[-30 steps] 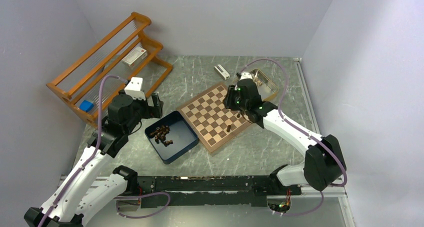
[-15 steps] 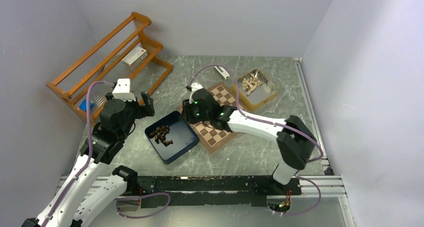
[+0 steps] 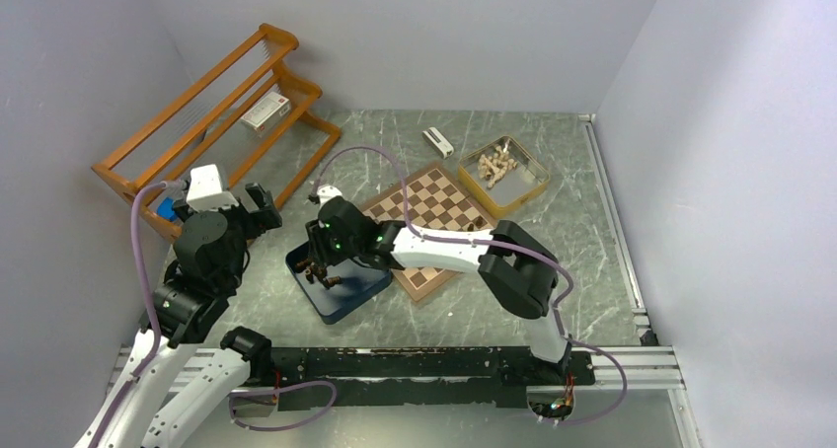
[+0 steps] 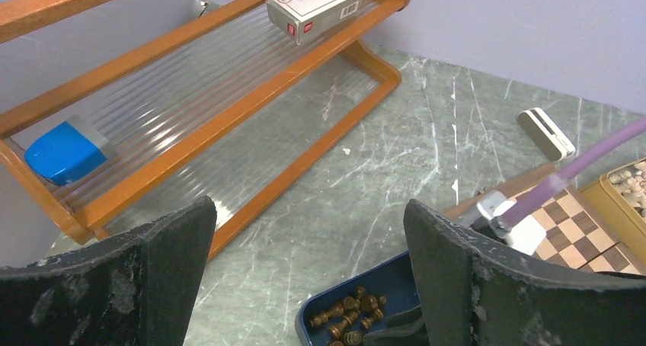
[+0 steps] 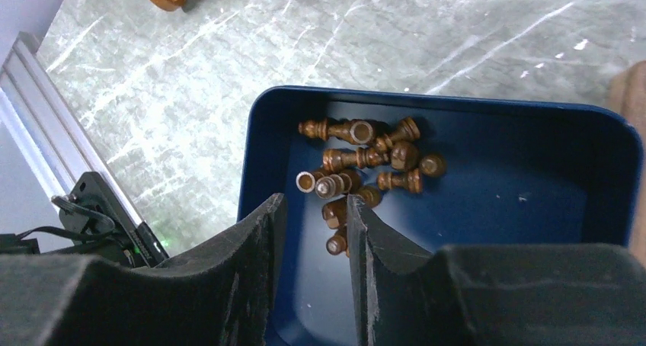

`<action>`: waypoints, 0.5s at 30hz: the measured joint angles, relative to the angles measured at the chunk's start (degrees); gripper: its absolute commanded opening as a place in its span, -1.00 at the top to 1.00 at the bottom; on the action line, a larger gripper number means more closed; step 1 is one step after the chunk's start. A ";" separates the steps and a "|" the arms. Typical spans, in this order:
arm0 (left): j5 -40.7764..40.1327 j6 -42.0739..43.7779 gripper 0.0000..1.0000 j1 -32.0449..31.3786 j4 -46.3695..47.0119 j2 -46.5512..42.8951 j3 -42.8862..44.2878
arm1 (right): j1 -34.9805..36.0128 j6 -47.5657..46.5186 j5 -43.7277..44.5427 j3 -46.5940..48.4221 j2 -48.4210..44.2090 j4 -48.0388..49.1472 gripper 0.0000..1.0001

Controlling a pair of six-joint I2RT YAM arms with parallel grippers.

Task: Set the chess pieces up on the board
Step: Pick up the chess piece from the storage box.

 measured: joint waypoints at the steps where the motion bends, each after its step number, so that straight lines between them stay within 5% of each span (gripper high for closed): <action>1: -0.24 -0.04 -0.95 0.00 -0.07 -0.04 0.00 | 0.42 -0.04 0.00 1.07 0.98 -0.48 0.21; 15: -0.48 -0.22 -0.96 0.00 -0.13 -0.44 0.00 | 1.99 -1.46 1.62 7.10 8.39 -3.37 0.27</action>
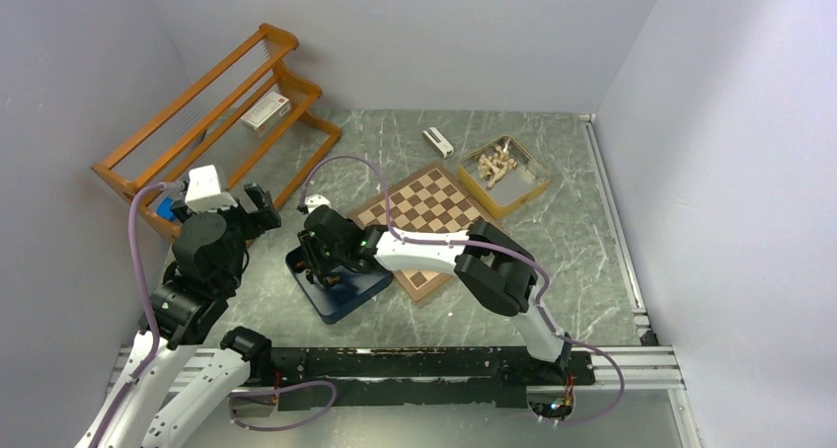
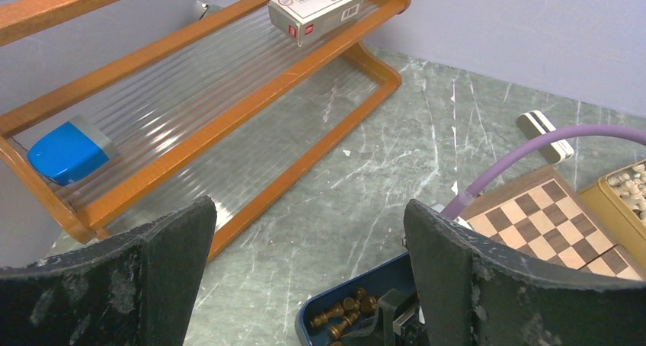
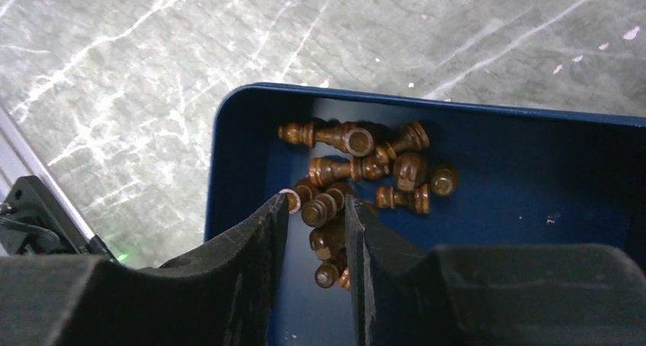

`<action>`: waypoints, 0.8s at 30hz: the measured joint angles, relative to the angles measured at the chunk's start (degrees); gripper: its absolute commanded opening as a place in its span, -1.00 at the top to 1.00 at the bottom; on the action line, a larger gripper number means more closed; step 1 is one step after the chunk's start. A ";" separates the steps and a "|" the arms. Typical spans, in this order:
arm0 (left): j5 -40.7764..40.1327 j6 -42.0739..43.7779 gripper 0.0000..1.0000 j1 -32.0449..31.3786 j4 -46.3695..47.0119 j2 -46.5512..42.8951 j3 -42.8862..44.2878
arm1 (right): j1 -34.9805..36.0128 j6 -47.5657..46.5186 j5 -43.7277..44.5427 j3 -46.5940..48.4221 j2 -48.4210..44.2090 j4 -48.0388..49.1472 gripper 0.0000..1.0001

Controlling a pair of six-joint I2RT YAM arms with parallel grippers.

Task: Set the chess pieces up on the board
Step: Pick up the chess piece from the storage box.

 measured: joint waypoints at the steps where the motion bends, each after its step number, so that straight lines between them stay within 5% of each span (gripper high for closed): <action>1: 0.02 0.00 -0.95 0.00 0.00 0.00 0.00 | 0.00 -0.02 0.11 0.04 0.15 -0.15 0.27; 24: 0.28 0.02 -0.95 0.00 0.00 -0.04 0.00 | 0.00 -0.66 1.09 0.66 0.87 -1.31 0.73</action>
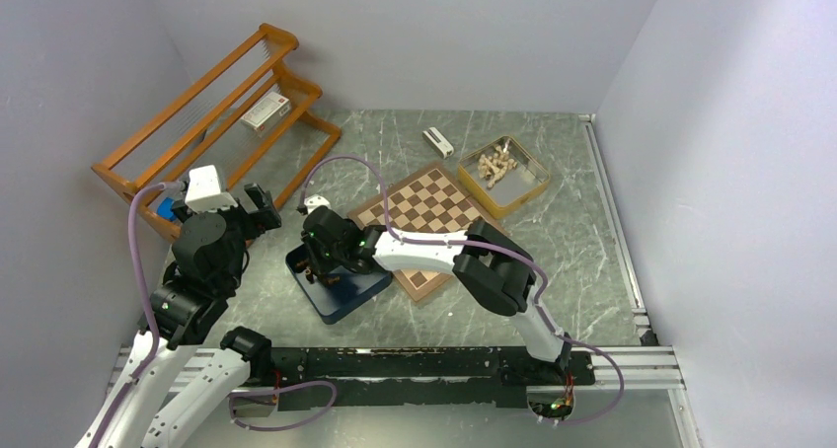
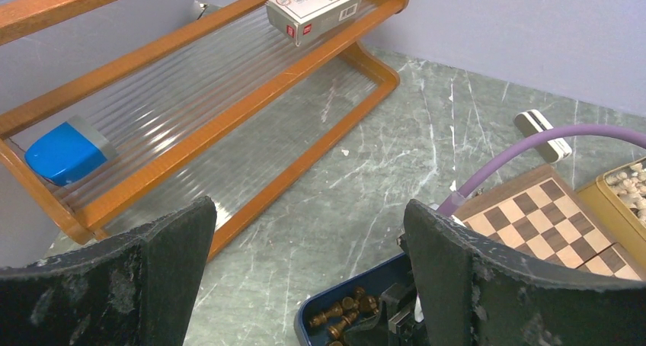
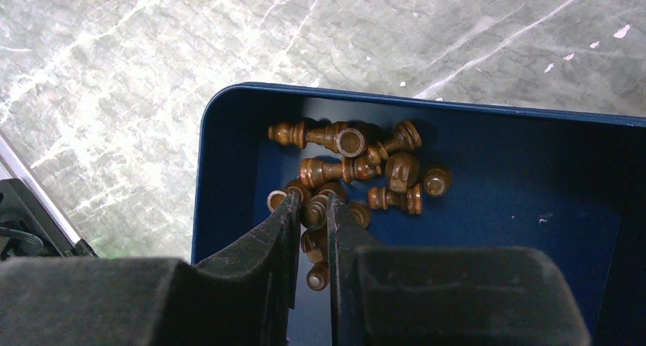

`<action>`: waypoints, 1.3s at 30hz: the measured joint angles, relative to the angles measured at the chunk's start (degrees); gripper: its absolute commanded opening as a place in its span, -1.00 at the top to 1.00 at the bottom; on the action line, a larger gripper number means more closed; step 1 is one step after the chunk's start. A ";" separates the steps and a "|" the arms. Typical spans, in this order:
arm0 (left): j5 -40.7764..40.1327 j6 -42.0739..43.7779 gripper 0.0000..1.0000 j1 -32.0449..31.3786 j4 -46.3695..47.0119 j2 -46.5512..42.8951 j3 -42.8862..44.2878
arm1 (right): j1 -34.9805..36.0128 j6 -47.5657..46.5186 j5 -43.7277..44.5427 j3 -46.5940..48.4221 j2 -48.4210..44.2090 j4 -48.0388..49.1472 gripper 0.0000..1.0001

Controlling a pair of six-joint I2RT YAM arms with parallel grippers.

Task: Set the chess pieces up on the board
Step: Pick up the chess piece from the storage box, then place the chess piece on the chessboard.

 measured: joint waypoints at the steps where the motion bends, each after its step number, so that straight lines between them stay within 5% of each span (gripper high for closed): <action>1: 0.04 0.02 -0.96 0.00 0.00 0.00 0.00 | 0.00 -0.02 0.15 -0.04 -0.02 0.13 0.74; 25: 3.52 0.76 -0.96 0.00 0.50 1.25 -0.04 | -3.08 0.09 2.80 -12.15 -17.33 3.30 0.83; 39: 12.63 2.75 -0.95 0.00 2.60 7.65 -1.01 | -15.23 -0.11 7.04 -25.16 -36.13 0.44 0.83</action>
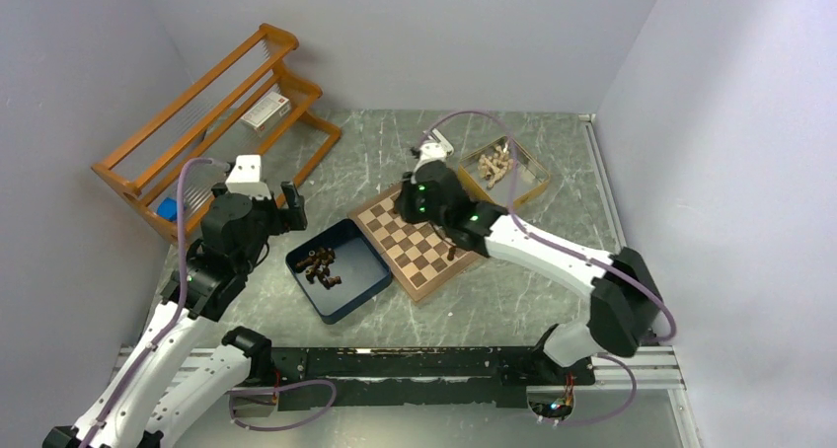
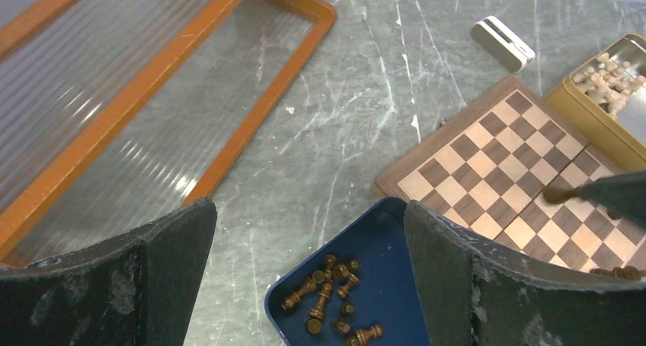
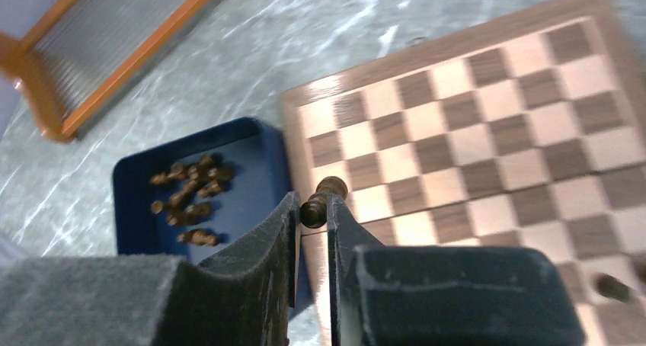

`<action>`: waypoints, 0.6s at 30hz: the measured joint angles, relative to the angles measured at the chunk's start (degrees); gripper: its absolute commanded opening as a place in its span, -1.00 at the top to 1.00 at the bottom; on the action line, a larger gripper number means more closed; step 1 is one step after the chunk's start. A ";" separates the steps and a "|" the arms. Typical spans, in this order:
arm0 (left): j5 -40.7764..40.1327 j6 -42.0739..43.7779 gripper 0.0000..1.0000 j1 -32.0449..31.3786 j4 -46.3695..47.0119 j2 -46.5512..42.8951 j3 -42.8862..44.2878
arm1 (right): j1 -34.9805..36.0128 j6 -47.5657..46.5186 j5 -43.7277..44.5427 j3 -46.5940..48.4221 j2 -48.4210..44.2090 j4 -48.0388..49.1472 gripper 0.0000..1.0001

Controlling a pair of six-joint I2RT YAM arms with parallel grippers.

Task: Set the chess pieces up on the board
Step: Place the chess piece on the chessboard.

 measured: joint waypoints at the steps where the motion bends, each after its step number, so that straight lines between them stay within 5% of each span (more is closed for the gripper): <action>1: 0.50 0.09 -0.95 0.00 0.00 0.22 -0.02 | -1.42 -0.13 0.61 -0.94 -1.79 -0.68 0.83; 18: 4.50 0.52 -0.95 0.00 1.07 0.04 -0.15 | -15.43 -0.11 6.14 -10.88 -14.47 -11.85 0.83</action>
